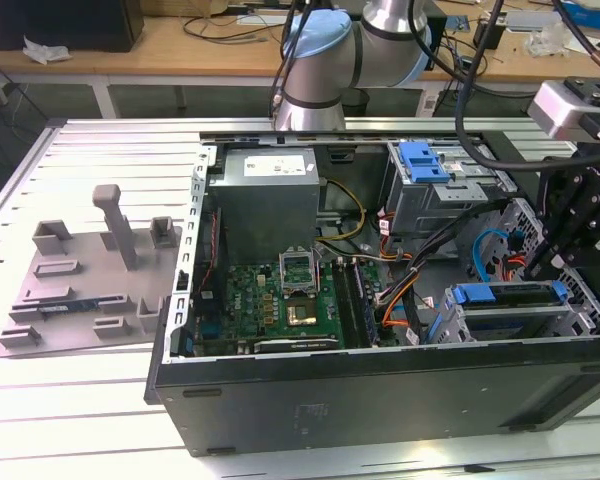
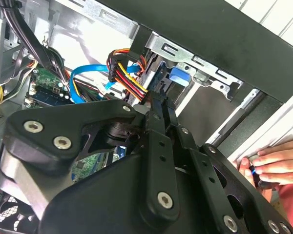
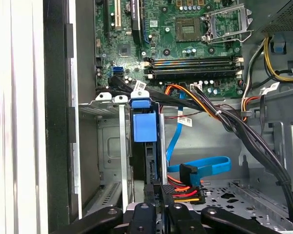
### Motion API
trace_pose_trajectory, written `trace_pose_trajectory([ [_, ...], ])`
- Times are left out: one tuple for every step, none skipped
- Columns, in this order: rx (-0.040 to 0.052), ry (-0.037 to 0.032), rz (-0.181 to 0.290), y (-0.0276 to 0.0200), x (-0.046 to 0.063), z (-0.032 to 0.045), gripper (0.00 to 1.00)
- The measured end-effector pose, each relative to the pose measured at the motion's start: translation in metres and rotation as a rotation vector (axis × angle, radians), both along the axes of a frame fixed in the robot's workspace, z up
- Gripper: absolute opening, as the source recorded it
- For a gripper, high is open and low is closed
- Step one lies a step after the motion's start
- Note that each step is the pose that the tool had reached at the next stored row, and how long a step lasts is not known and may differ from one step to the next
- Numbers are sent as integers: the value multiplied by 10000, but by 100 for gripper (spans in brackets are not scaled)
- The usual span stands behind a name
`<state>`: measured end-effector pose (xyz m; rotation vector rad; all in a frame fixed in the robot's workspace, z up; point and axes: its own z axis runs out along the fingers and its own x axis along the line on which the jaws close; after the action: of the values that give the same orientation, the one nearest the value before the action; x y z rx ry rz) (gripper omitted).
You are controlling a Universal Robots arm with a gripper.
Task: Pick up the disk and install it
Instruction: 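Insert the first disk wire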
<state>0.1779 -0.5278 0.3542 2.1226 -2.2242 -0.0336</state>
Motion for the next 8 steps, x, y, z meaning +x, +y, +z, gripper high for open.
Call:
trace_pose_trajectory([
  [0, 0, 0, 0, 0, 0, 16],
  [0, 0, 2, 0, 0, -1, 16],
  [0, 0, 3, 0, 0, -1, 16],
  [1, -4, 4, 0, 0, -2, 16],
  [1, -11, 4, 0, -1, -3, 16],
  [1, -20, 4, 0, -1, -3, 16],
  [1, -28, 5, 0, -1, -5, 16],
  [1, -41, 5, 0, -1, -6, 16],
])
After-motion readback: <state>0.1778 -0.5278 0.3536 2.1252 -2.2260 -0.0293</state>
